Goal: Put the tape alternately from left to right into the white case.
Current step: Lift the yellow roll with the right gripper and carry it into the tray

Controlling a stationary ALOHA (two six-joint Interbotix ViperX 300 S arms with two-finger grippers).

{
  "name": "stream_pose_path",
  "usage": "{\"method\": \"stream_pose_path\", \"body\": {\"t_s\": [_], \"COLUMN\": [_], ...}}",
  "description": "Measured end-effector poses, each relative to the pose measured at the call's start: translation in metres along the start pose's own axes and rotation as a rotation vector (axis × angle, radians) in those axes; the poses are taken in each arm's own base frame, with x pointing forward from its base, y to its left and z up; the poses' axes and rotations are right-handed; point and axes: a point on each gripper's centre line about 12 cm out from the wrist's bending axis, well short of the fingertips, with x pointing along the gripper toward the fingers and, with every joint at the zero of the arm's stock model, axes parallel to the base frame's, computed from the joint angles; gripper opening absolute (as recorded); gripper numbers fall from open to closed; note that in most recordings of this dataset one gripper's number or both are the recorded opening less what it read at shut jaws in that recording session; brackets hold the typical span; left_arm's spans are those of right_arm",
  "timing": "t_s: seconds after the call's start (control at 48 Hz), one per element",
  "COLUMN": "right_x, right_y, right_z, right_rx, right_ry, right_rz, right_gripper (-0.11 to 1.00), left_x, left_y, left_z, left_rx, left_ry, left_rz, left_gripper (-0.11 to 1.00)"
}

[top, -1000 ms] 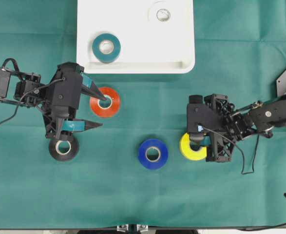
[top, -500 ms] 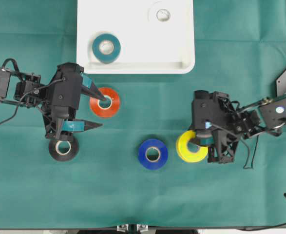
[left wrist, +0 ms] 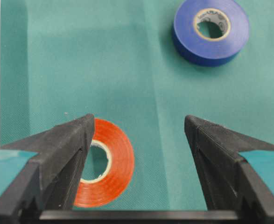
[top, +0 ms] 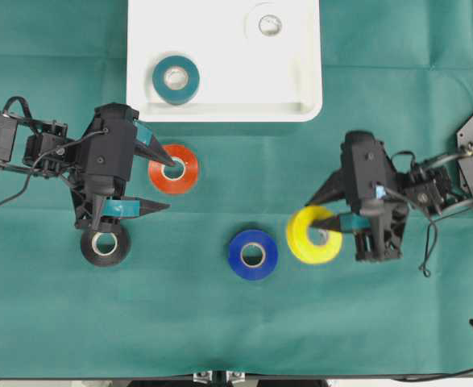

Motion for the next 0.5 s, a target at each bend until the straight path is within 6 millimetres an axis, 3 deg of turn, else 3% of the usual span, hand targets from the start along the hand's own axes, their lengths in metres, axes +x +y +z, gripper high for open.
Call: {"method": "stream_pose_path", "body": {"t_s": [0.5], "right_x": [0.011], "right_y": [-0.1], "right_z": [0.045], "right_rx": [0.034], "right_ry": [-0.116], "right_rz": [-0.223], "right_gripper": [0.3], "left_x": [0.0], "left_y": [0.0], "left_z": [0.0], "left_rx": [-0.002], "left_ry": [0.0], "left_rz": [0.0], "left_gripper": [0.93]}}
